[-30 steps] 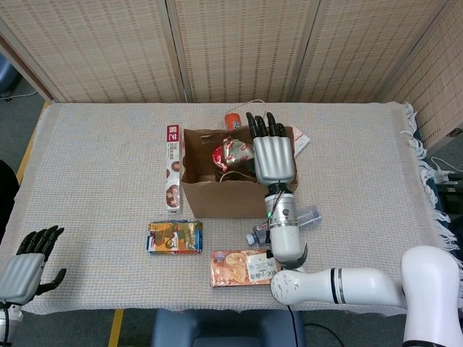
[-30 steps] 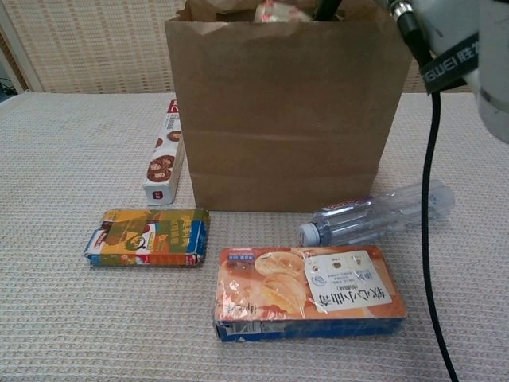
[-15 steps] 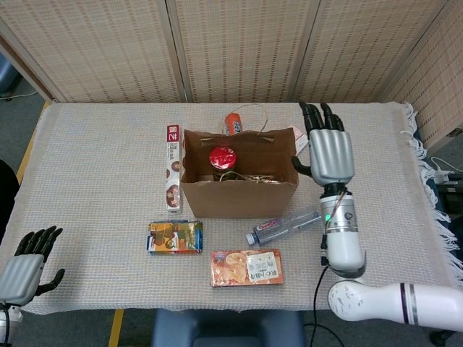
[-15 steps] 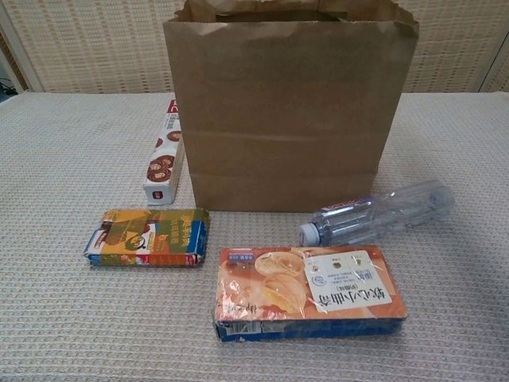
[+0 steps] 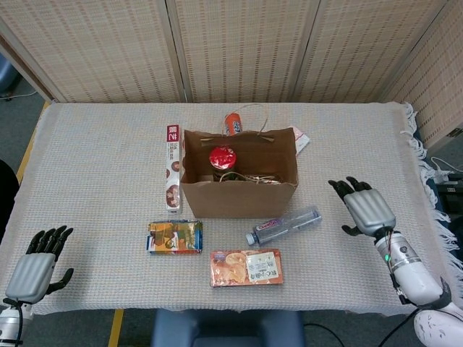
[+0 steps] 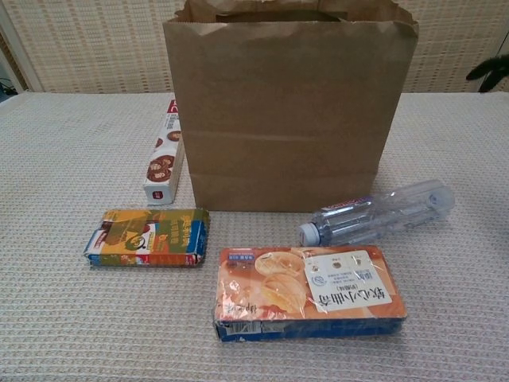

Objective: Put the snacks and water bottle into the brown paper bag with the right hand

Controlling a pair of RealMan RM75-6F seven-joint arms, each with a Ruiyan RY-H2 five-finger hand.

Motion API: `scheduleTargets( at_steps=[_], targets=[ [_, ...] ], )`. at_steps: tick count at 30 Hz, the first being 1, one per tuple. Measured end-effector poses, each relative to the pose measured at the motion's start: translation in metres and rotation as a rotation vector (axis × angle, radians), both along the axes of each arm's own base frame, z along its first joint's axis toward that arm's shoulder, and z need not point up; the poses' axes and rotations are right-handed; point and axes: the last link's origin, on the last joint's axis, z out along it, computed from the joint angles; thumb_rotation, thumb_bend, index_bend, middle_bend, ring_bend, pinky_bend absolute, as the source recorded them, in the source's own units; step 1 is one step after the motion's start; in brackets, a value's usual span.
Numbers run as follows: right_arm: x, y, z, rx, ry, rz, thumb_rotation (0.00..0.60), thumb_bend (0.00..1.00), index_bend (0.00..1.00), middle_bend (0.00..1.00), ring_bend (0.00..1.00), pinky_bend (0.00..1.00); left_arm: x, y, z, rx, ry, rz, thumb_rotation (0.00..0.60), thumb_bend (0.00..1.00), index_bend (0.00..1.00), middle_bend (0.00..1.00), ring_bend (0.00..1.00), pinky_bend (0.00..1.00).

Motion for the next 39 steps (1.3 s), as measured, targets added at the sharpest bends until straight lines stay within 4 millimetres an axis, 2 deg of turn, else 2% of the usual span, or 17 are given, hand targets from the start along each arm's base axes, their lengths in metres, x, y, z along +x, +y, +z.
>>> scheduleTargets(
  at_steps=[2, 4, 13, 19, 22, 25, 28, 29, 31, 33, 39],
  targets=[
    [-0.011, 0.005, -0.014, 0.064, 0.026, -0.003, 0.6, 0.13, 0.01, 0.1, 0.03, 0.15, 0.0, 0.001, 0.0, 0.0, -0.002, 0.005, 0.6, 0.37, 0.0, 0.0, 0.0, 0.02],
    [-0.013, 0.007, -0.03, 0.106, 0.03, 0.008, 0.6, 0.13, 0.02, 0.1, 0.03, 0.15, -0.001, 0.002, 0.0, -0.002, -0.005, 0.009, 0.6, 0.37, 0.0, 0.0, 0.0, 0.02],
    [-0.002, 0.001, -0.093, 0.185, 0.055, 0.068, 0.6, 0.13, 0.04, 0.1, 0.04, 0.15, -0.001, 0.002, 0.002, -0.006, -0.02, 0.001, 0.6, 0.37, 0.0, 0.0, 0.0, 0.02],
    [0.004, -0.012, -0.117, 0.178, 0.091, 0.07, 0.6, 0.13, 0.06, 0.1, 0.04, 0.15, -0.002, 0.0, 0.004, -0.007, -0.031, 0.003, 0.6, 0.37, 0.0, 0.0, 0.0, 0.02],
    [0.007, -0.017, -0.131, 0.18, 0.103, 0.059, 0.6, 0.13, 0.1, 0.11, 0.06, 0.16, -0.003, -0.001, 0.005, -0.008, -0.033, 0.004, 0.6, 0.37, 0.0, 0.0, 0.0, 0.02],
    [0.009, -0.02, -0.142, 0.183, 0.129, 0.062, 0.6, 0.13, 0.18, 0.17, 0.12, 0.19, -0.003, -0.002, 0.006, -0.008, -0.036, 0.008, 0.6, 0.37, 0.0, 0.0, 0.0, 0.02],
    [0.011, -0.019, -0.15, 0.195, 0.157, 0.071, 0.6, 0.17, 0.33, 0.27, 0.23, 0.3, -0.004, -0.002, 0.007, -0.006, -0.04, 0.011, 0.6, 0.37, 0.0, 0.0, 0.0, 0.02],
    [0.012, -0.018, -0.151, 0.195, 0.16, 0.073, 0.6, 0.21, 0.45, 0.36, 0.33, 0.41, -0.004, -0.003, 0.007, -0.005, -0.041, 0.011, 0.6, 0.37, 0.0, 0.0, 0.0, 0.02],
    [0.014, -0.017, -0.151, 0.19, 0.152, 0.079, 0.6, 0.26, 0.61, 0.49, 0.5, 0.58, -0.004, -0.003, 0.008, -0.003, -0.044, 0.011, 0.6, 0.37, 0.0, 0.0, 0.0, 0.02],
    [0.018, -0.016, -0.15, 0.185, 0.132, 0.088, 0.6, 0.29, 0.71, 0.57, 0.62, 0.68, -0.004, -0.003, 0.009, -0.001, -0.044, 0.009, 0.6, 0.37, 0.0, 0.0, 0.0, 0.02],
    [0.035, -0.011, -0.125, 0.133, 0.011, 0.127, 0.6, 0.31, 0.74, 0.59, 0.64, 0.7, -0.004, -0.005, 0.009, 0.003, -0.038, 0.008, 0.6, 0.37, 0.0, 0.0, 0.0, 0.02]
  ],
)
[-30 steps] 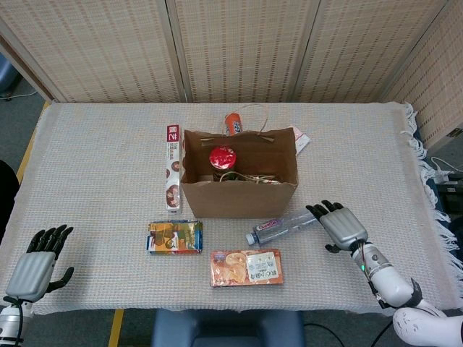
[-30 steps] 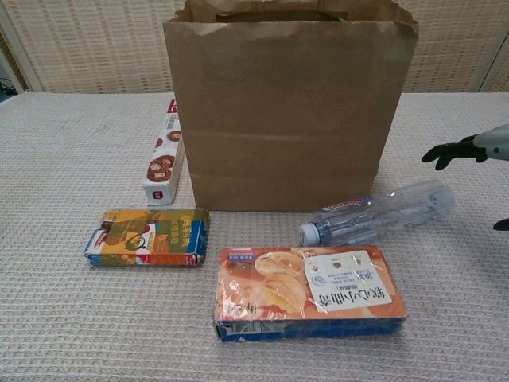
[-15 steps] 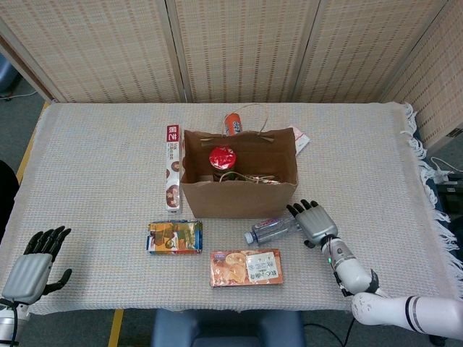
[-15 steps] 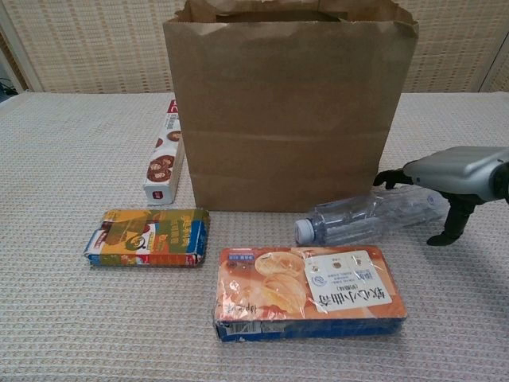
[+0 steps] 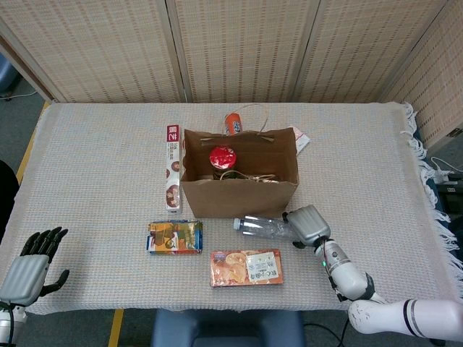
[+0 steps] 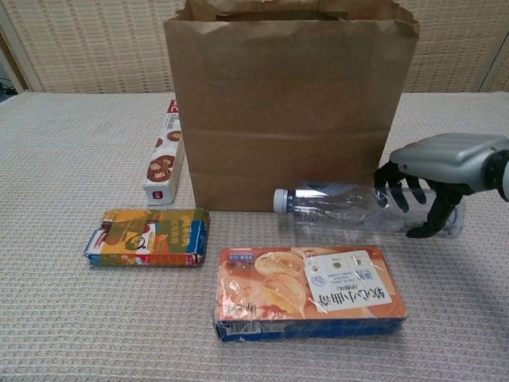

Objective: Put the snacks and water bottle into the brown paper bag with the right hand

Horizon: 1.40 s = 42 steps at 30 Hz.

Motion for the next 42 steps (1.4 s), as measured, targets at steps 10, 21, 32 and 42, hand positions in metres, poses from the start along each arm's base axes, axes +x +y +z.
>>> scheduleTargets(
  at_steps=[10, 21, 32, 42],
  targets=[
    [0.048, 0.003, 0.062, -0.101, -0.252, 0.051, 0.6, 0.31, 0.74, 0.59, 0.64, 0.7, 0.0, 0.001, -0.002, 0.002, 0.017, -0.001, 0.6, 0.37, 0.0, 0.0, 0.0, 0.02],
    [0.139, -0.011, 0.142, -0.307, -0.592, 0.149, 0.6, 0.31, 0.74, 0.59, 0.63, 0.7, 0.001, 0.003, -0.003, 0.001, 0.022, -0.002, 0.6, 0.37, 0.0, 0.0, 0.0, 0.02],
    [0.145, -0.047, 0.111, -0.391, -0.46, 0.137, 0.6, 0.31, 0.73, 0.59, 0.63, 0.7, 0.003, -0.001, 0.001, 0.003, -0.001, -0.017, 0.6, 0.37, 0.0, 0.0, 0.0, 0.02],
    [0.156, -0.071, 0.062, -0.408, -0.354, 0.142, 0.6, 0.3, 0.4, 0.48, 0.39, 0.52, 0.0, -0.001, 0.002, -0.017, -0.02, 0.006, 0.6, 0.37, 0.0, 0.0, 0.0, 0.02]
  ],
)
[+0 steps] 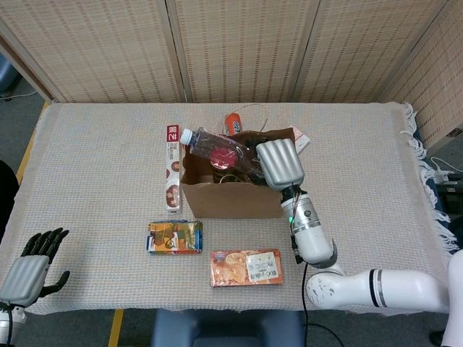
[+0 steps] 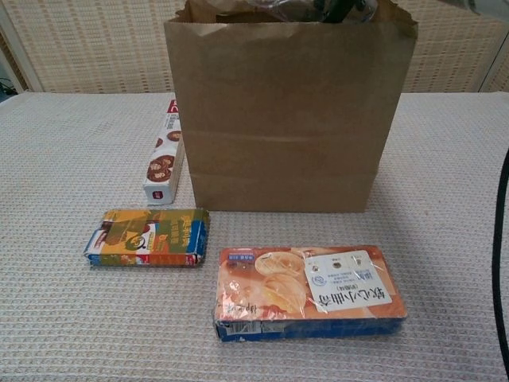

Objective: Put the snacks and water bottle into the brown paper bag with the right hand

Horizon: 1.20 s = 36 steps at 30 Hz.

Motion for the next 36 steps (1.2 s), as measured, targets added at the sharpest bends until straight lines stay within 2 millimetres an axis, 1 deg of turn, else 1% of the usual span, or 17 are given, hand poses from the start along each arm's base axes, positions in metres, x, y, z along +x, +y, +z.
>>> scheduleTargets(
  at_steps=[2, 4, 5, 9, 14, 19, 22, 24, 27, 30, 33, 36],
  targets=[
    [0.0, 0.0, -0.005, 0.019, 0.012, -0.025, 0.6, 0.27, 0.12, 0.29, 0.19, 0.35, -0.001, 0.0, 0.0, -0.001, -0.003, 0.005, 0.6, 0.37, 0.0, 0.0, 0.0, 0.02],
    [0.0, 0.001, -0.007, 0.037, 0.018, -0.053, 0.6, 0.24, 0.02, 0.22, 0.13, 0.28, -0.001, 0.0, 0.001, -0.001, -0.003, 0.006, 0.6, 0.37, 0.0, 0.0, 0.0, 0.02],
    [0.001, 0.002, -0.007, 0.041, 0.017, -0.063, 0.6, 0.23, 0.0, 0.2, 0.11, 0.26, -0.001, 0.0, 0.001, 0.0, -0.003, 0.005, 0.6, 0.37, 0.0, 0.0, 0.0, 0.02],
    [0.006, 0.005, 0.005, 0.019, -0.019, -0.074, 0.6, 0.22, 0.0, 0.19, 0.1, 0.24, -0.001, -0.001, 0.002, 0.006, -0.002, 0.002, 0.6, 0.37, 0.0, 0.0, 0.0, 0.02],
    [0.005, 0.013, 0.031, -0.003, -0.101, -0.073, 0.6, 0.22, 0.0, 0.19, 0.1, 0.24, -0.001, -0.002, 0.002, 0.008, 0.006, 0.005, 0.6, 0.37, 0.0, 0.0, 0.0, 0.02],
    [-0.007, 0.026, 0.061, -0.009, -0.166, -0.055, 0.6, 0.22, 0.0, 0.18, 0.1, 0.23, -0.001, -0.002, 0.0, 0.009, 0.019, 0.009, 0.6, 0.37, 0.0, 0.0, 0.0, 0.02],
    [-0.015, 0.037, 0.075, -0.001, -0.174, -0.019, 0.6, 0.22, 0.0, 0.18, 0.1, 0.23, -0.001, -0.002, -0.001, 0.009, 0.029, 0.011, 0.6, 0.37, 0.0, 0.0, 0.0, 0.02],
    [-0.021, 0.046, 0.081, 0.016, -0.165, 0.004, 0.6, 0.22, 0.01, 0.18, 0.1, 0.23, -0.001, -0.002, -0.002, 0.01, 0.036, 0.013, 0.6, 0.37, 0.0, 0.0, 0.0, 0.02],
    [-0.033, 0.065, 0.085, 0.076, -0.134, 0.034, 0.6, 0.22, 0.01, 0.18, 0.1, 0.23, -0.001, -0.001, -0.003, 0.011, 0.044, 0.016, 0.6, 0.37, 0.0, 0.0, 0.0, 0.02],
    [-0.048, 0.083, 0.083, 0.175, -0.099, 0.036, 0.6, 0.2, 0.03, 0.18, 0.1, 0.23, -0.001, 0.0, -0.004, 0.013, 0.051, 0.018, 0.6, 0.37, 0.0, 0.0, 0.0, 0.02],
    [-0.063, 0.099, 0.079, 0.286, -0.051, 0.024, 0.6, 0.18, 0.03, 0.18, 0.1, 0.23, -0.001, 0.001, -0.005, 0.015, 0.056, 0.021, 0.6, 0.37, 0.0, 0.0, 0.0, 0.02],
    [-0.077, 0.115, 0.068, 0.408, -0.004, 0.018, 0.6, 0.18, 0.03, 0.18, 0.1, 0.22, -0.001, 0.001, -0.005, 0.015, 0.058, 0.023, 0.6, 0.37, 0.0, 0.0, 0.0, 0.02]
  ],
)
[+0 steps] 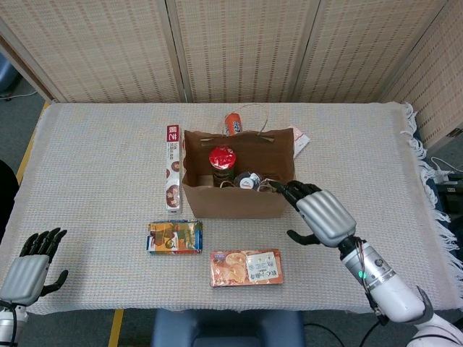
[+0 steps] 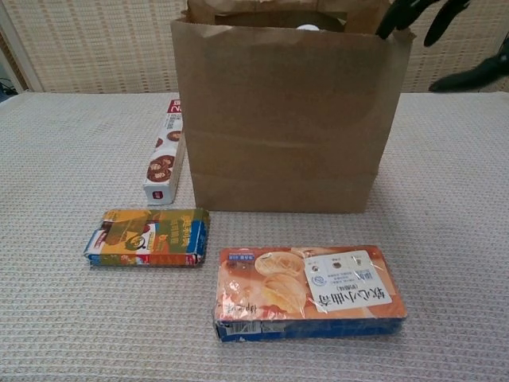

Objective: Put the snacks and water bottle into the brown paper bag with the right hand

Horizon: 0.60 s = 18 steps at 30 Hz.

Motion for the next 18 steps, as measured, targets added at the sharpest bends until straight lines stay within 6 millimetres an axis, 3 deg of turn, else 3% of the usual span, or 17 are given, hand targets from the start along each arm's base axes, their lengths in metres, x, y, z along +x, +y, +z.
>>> scheduleTargets(
  at_steps=[8, 13, 18],
  targets=[
    [-0.031, 0.029, -0.035, 0.236, 0.072, 0.003, 0.6, 0.17, 0.03, 0.18, 0.1, 0.22, 0.0, 0.001, -0.001, 0.0, 0.001, -0.001, 0.6, 0.37, 0.0, 0.0, 0.0, 0.02],
    [-0.032, 0.03, -0.051, 0.239, 0.063, 0.027, 0.6, 0.17, 0.03, 0.18, 0.1, 0.22, 0.0, 0.0, 0.0, 0.0, -0.002, -0.001, 0.6, 0.37, 0.0, 0.0, 0.0, 0.02],
    [-0.023, 0.02, -0.045, 0.16, 0.015, 0.032, 0.6, 0.17, 0.03, 0.18, 0.1, 0.22, -0.001, 0.0, 0.001, 0.002, -0.005, -0.001, 0.6, 0.37, 0.0, 0.0, 0.0, 0.02]
  ],
)
